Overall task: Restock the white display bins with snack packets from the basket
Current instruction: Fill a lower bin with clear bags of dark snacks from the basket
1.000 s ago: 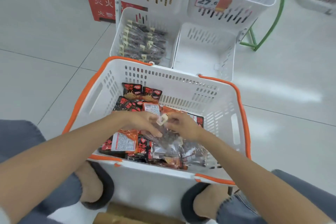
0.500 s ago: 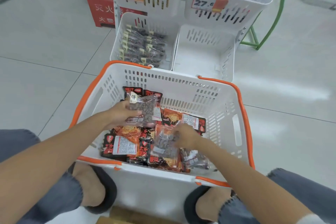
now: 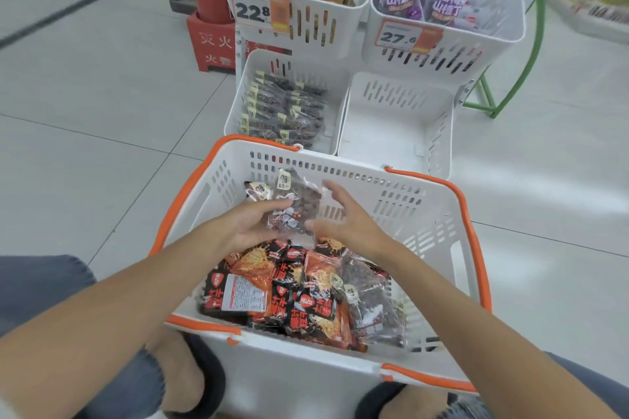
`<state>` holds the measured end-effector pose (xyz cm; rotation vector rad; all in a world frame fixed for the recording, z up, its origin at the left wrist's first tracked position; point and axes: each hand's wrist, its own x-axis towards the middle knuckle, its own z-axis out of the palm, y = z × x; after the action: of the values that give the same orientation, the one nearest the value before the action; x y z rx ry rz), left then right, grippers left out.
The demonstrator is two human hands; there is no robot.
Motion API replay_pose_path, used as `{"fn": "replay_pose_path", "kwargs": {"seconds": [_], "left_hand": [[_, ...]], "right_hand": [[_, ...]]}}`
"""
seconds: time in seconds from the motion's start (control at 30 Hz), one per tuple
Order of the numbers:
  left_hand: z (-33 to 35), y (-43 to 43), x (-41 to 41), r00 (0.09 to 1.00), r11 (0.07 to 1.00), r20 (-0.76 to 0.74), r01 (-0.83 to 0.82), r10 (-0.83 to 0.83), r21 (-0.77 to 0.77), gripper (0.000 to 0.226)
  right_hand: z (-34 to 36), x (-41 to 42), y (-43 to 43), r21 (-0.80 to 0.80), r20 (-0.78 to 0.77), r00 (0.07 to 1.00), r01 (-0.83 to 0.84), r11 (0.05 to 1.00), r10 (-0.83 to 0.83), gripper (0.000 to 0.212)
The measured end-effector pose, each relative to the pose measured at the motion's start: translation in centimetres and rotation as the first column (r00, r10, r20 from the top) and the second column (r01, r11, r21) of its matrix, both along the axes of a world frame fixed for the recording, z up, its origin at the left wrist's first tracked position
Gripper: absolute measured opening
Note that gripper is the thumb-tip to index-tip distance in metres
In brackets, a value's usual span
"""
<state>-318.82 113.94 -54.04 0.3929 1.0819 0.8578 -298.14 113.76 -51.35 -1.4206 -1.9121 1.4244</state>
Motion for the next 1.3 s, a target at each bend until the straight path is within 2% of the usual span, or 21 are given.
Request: {"fn": "replay_pose_path", "kwargs": {"seconds": [0.03,0.1,0.2,0.23,0.3,0.43,0.47,0.57,0.6,0.7,0.73,0.77,0.8,0.87,0.9,0.97,1.0,1.07,1.17,1.3], "left_hand": [[0.0,0.1,-0.3,1.0,1.0,0.003,-0.001,0.001,0.011,0.064],[0.2,0.3,0.0,0.999,0.997,-0.03,0.031,-0.029,0.066,0.075],[1.0,0.8,0.8,0.944,0.977,-0.317,0.145,-0.089,0.157,0.1],[1.2,1.2,0.8,0.915,0.968,-0.39,0.179,-0.099,0.174,0.112],[1.3,2.2,0.3,0.887,0.953,-0.443,0.236,-0.131,0.192,0.122],[2.9,5.3,-0.8,0.848,0.898,-0.517,0.313,-0.119,0.308,0.108],[3.5,6.5,-1.2,0.834,0.882,-0.546,0.316,-0.082,0.35,0.105],[4.9,11.0,-3.2,0.765,0.845,-0.639,0.292,0.074,0.448,0.085],[4.9,12.8,-4.0,0.739,0.84,-0.663,0.279,0.121,0.465,0.078],[4.6,17.4,-6.4,0.694,0.825,-0.681,0.229,0.234,0.517,0.064],[4.3,18.9,-7.3,0.677,0.822,-0.685,0.208,0.269,0.529,0.069],[3.7,20.4,-8.3,0.632,0.822,-0.714,0.207,0.302,0.531,0.074],[2.9,21.8,-9.4,0.54,0.821,-0.774,0.242,0.329,0.518,0.078],[0.7,23.8,-11.2,0.254,0.842,-0.921,0.388,0.294,0.375,0.087],[-0.4,24.3,-11.8,0.159,0.845,-0.957,0.45,0.242,0.288,0.097],[-2.6,24.5,-12.6,0.078,0.828,-0.986,0.535,0.148,0.167,0.115],[-3.4,24.4,-12.8,0.044,0.813,-0.986,0.56,0.161,0.158,0.114],[-4.7,24.1,-13.2,0.031,0.8,-0.964,0.551,0.265,0.238,0.101],[-5.4,23.5,-13.7,0.081,0.794,-0.91,0.462,0.406,0.396,0.087],[-6.1,22.1,-13.8,0.149,0.817,-0.936,0.457,0.319,0.351,0.09]], "right_hand": [[-0.4,0.1,0.3,-0.047,-0.016,0.995,0.095,0.994,-0.096,0.095],[-1.2,0.0,0.7,-0.109,-0.036,0.981,0.186,0.976,-0.191,0.085],[-1.2,-0.2,1.6,-0.112,-0.139,0.958,0.236,0.965,-0.251,0.055],[-1.1,-0.3,2.2,-0.098,-0.154,0.952,0.252,0.963,-0.265,0.054],[-1.0,-0.4,3.6,-0.139,-0.204,0.944,0.235,0.962,-0.26,0.063],[0.4,-2.0,7.2,-0.34,-0.331,0.874,0.24,0.91,-0.354,0.095],[0.9,-2.5,8.4,-0.331,-0.346,0.868,0.243,0.912,-0.357,0.092],[2.2,-4.7,12.8,-0.197,-0.337,0.888,0.258,0.946,-0.312,0.048],[2.3,-5.7,14.4,-0.16,-0.341,0.884,0.282,0.946,-0.321,0.042],[2.1,-9.3,19.3,-0.13,-0.357,0.853,0.357,0.925,-0.38,0.045],[1.7,-10.6,20.9,-0.101,-0.339,0.857,0.378,0.92,-0.389,0.046],[1.2,-11.8,22.3,-0.063,-0.305,0.867,0.394,0.917,-0.393,0.052],[0.4,-12.9,23.8,-0.016,-0.249,0.887,0.399,0.917,-0.39,0.056],[-2.2,-14.5,25.9,0.117,-0.042,0.936,0.353,0.928,-0.351,0.06],[-3.4,-15.0,26.5,0.174,0.067,0.942,0.314,0.933,-0.329,0.062],[-4.9,-15.4,27.0,0.22,0.158,0.929,0.297,0.929,-0.334,0.071],[-5.0,-15.4,27.1,0.229,0.153,0.923,0.315,0.921,-0.354,0.073],[-5.2,-15.4,27.3,0.241,0.123,0.918,0.341,0.909,-0.377,0.072],[-5.3,-16.2,27.3,0.241,0.105,0.937,0.302,0.922,-0.334,0.082],[-5.5,-17.0,27.2,0.186,0.129,0.935,0.305,0.934,-0.331,0.096]]}}
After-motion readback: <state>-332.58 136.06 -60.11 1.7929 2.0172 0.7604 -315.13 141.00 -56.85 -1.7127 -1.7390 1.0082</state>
